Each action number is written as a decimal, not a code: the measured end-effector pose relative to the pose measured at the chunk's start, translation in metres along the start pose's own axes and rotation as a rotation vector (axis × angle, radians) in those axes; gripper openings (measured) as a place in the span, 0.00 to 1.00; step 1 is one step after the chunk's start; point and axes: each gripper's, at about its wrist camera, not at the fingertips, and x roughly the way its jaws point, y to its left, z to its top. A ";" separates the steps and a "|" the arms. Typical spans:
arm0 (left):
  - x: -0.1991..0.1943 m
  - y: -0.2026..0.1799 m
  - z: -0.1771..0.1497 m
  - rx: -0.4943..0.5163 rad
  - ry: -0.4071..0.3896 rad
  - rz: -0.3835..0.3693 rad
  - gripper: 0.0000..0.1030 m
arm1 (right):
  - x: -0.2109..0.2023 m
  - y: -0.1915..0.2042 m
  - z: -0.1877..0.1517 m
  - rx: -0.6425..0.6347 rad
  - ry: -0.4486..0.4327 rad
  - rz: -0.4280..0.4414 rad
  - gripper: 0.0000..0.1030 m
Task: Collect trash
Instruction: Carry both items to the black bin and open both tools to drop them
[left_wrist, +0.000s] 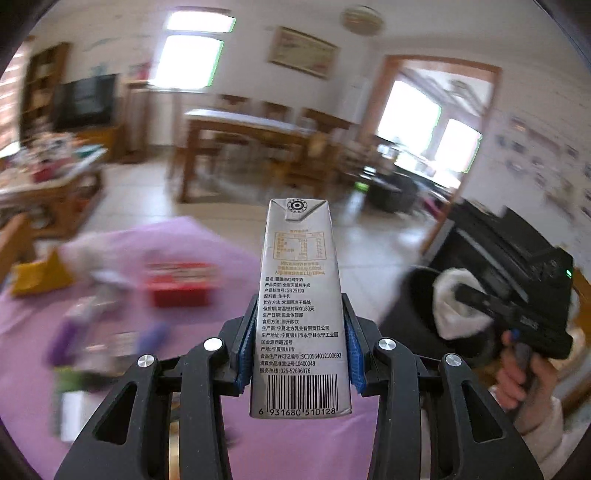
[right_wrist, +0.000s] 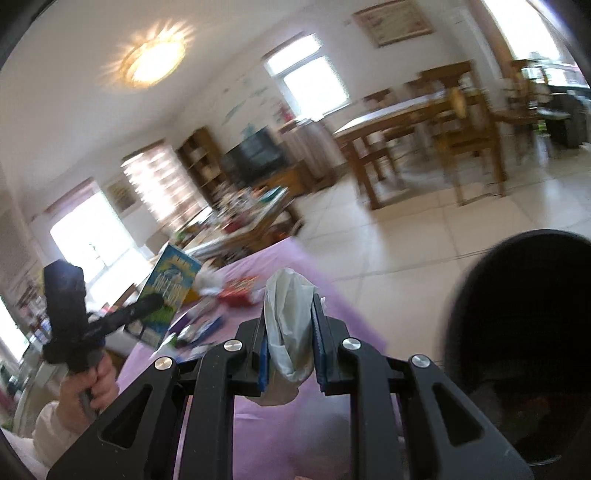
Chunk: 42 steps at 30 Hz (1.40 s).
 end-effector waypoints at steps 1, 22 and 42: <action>0.016 -0.019 0.000 0.017 0.014 -0.041 0.39 | -0.010 -0.010 0.001 0.011 -0.023 -0.028 0.20; 0.236 -0.222 -0.043 0.163 0.252 -0.300 0.39 | -0.088 -0.163 -0.017 0.215 -0.139 -0.326 0.20; 0.164 -0.237 -0.048 0.371 0.116 -0.122 0.94 | -0.092 -0.133 -0.016 0.186 -0.152 -0.349 0.95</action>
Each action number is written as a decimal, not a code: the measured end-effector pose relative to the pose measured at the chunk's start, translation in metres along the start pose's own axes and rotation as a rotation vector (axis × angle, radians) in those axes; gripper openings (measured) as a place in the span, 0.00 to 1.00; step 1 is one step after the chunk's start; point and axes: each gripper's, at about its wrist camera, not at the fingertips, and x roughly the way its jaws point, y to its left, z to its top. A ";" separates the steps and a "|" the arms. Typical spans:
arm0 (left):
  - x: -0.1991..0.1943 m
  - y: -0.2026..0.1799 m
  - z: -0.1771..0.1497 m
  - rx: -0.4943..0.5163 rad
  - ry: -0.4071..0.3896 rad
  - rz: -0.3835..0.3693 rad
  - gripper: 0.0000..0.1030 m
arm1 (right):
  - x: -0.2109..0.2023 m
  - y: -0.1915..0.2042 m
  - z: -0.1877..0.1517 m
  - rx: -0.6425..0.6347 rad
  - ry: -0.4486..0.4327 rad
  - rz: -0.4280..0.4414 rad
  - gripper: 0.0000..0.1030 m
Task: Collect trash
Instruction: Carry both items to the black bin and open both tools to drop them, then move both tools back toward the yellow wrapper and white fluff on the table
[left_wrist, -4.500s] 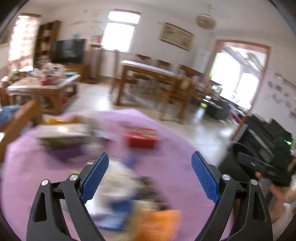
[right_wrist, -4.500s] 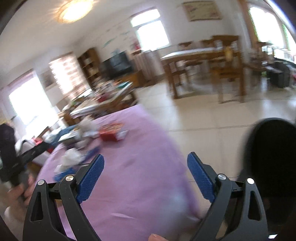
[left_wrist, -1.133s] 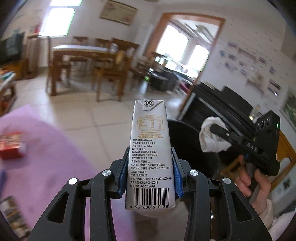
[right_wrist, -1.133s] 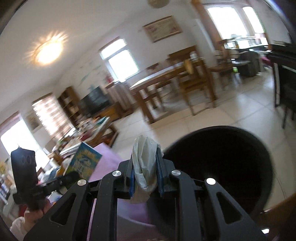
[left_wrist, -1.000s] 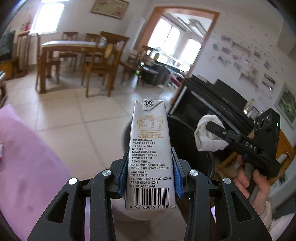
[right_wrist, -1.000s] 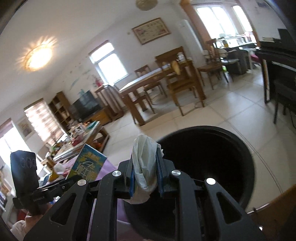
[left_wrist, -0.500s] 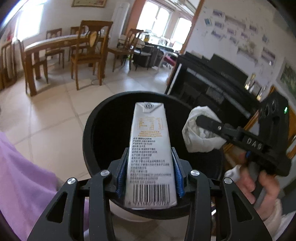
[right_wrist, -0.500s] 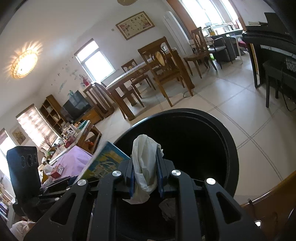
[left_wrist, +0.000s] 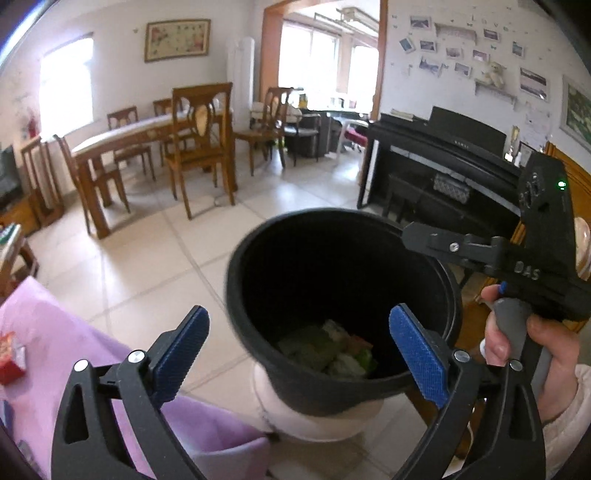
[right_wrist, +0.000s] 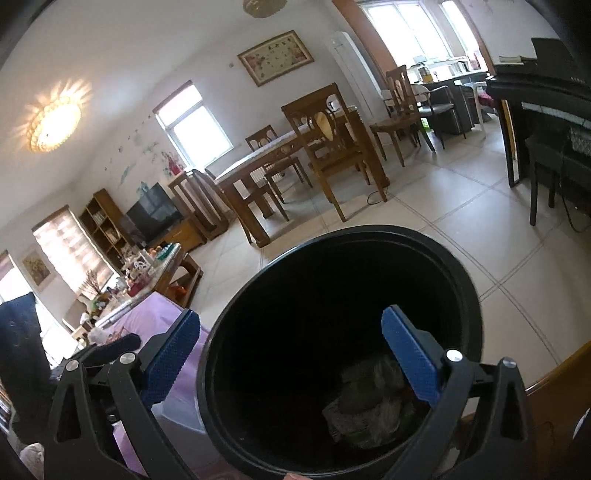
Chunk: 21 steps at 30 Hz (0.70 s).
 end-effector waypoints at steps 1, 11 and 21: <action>-0.010 0.005 -0.003 -0.004 -0.010 0.005 0.94 | 0.001 0.005 0.000 -0.008 0.005 0.000 0.95; -0.115 0.100 -0.040 -0.126 -0.089 0.129 0.94 | 0.033 0.106 -0.012 -0.152 0.082 0.059 0.95; -0.250 0.312 -0.113 -0.392 -0.135 0.458 0.95 | 0.098 0.245 -0.048 -0.315 0.217 0.229 0.95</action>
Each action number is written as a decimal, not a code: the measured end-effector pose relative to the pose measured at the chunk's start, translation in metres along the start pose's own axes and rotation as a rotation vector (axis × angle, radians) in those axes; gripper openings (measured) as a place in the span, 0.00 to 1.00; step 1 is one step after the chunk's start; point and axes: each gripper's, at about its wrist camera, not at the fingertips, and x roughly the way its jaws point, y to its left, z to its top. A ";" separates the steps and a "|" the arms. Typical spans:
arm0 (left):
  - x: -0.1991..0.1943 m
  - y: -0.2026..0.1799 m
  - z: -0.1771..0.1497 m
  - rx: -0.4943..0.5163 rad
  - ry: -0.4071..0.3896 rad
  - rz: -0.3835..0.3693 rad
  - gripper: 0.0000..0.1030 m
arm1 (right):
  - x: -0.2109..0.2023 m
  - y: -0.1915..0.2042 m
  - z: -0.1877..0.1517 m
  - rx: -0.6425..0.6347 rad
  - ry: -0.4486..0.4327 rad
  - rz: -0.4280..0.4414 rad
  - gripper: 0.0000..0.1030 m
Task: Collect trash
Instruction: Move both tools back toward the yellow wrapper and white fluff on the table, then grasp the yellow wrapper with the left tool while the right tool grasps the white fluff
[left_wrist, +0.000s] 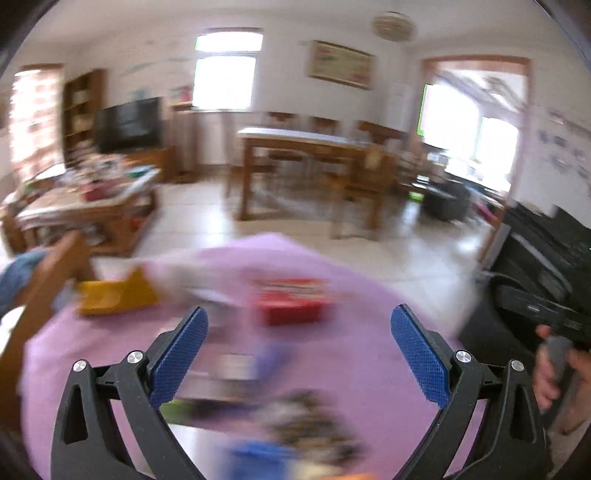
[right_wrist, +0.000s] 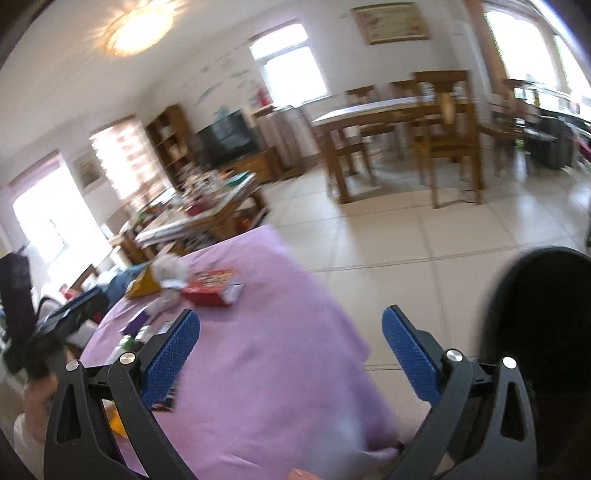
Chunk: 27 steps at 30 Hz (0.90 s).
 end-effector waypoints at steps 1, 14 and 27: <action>0.001 0.024 0.002 -0.009 0.003 0.029 0.95 | 0.009 0.010 0.002 -0.015 0.015 0.016 0.95; 0.100 0.166 0.028 0.414 0.212 0.061 0.94 | 0.162 0.148 0.041 -0.242 0.216 0.192 0.95; 0.164 0.171 0.028 0.448 0.341 -0.043 0.53 | 0.290 0.194 0.040 -0.282 0.456 0.176 0.73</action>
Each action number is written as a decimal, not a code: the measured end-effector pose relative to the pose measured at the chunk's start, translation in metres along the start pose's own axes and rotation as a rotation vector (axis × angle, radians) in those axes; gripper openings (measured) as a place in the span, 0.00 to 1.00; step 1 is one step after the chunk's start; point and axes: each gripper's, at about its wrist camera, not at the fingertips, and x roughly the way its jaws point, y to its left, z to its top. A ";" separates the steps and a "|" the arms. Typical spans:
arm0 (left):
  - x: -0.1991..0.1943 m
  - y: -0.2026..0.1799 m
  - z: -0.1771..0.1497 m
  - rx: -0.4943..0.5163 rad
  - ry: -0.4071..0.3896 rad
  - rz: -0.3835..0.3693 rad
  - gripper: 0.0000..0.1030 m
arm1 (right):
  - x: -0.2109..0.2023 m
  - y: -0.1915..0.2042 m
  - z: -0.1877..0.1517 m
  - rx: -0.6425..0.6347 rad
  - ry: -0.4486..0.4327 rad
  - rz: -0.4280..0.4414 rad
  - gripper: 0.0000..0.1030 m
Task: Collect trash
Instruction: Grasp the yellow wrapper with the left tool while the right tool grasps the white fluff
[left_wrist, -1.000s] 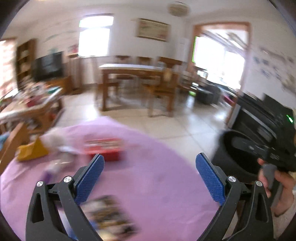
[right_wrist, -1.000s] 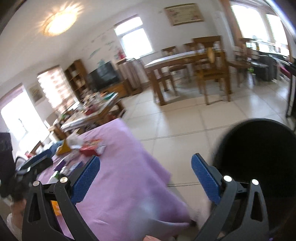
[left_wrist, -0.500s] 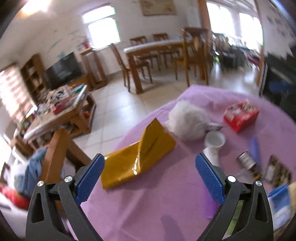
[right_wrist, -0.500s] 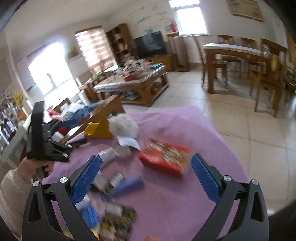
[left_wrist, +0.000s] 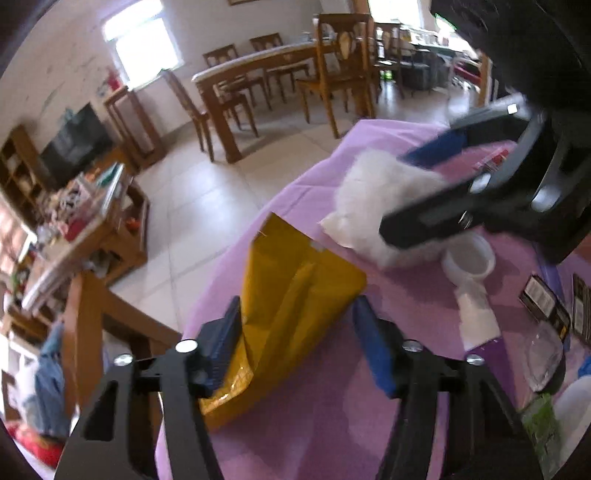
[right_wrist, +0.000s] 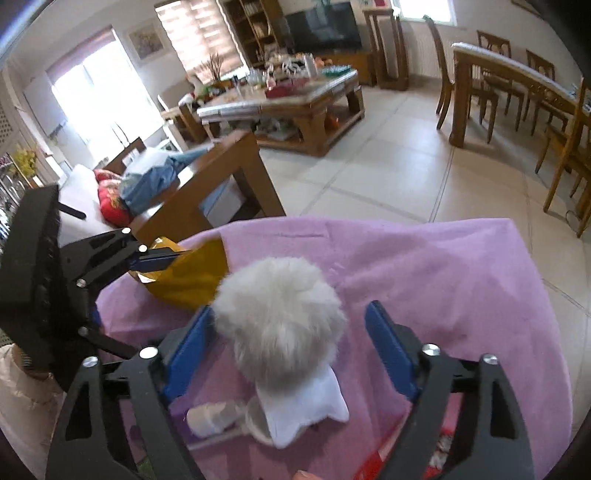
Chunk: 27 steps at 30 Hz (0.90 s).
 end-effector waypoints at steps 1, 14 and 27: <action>0.000 0.002 -0.001 -0.010 0.002 0.000 0.51 | 0.003 0.000 0.000 -0.004 0.009 -0.004 0.68; -0.045 -0.004 -0.016 -0.157 -0.085 0.004 0.33 | -0.032 0.008 -0.018 -0.007 -0.078 0.034 0.40; -0.172 -0.116 -0.004 -0.184 -0.298 -0.058 0.33 | -0.194 -0.020 -0.099 0.102 -0.374 0.115 0.41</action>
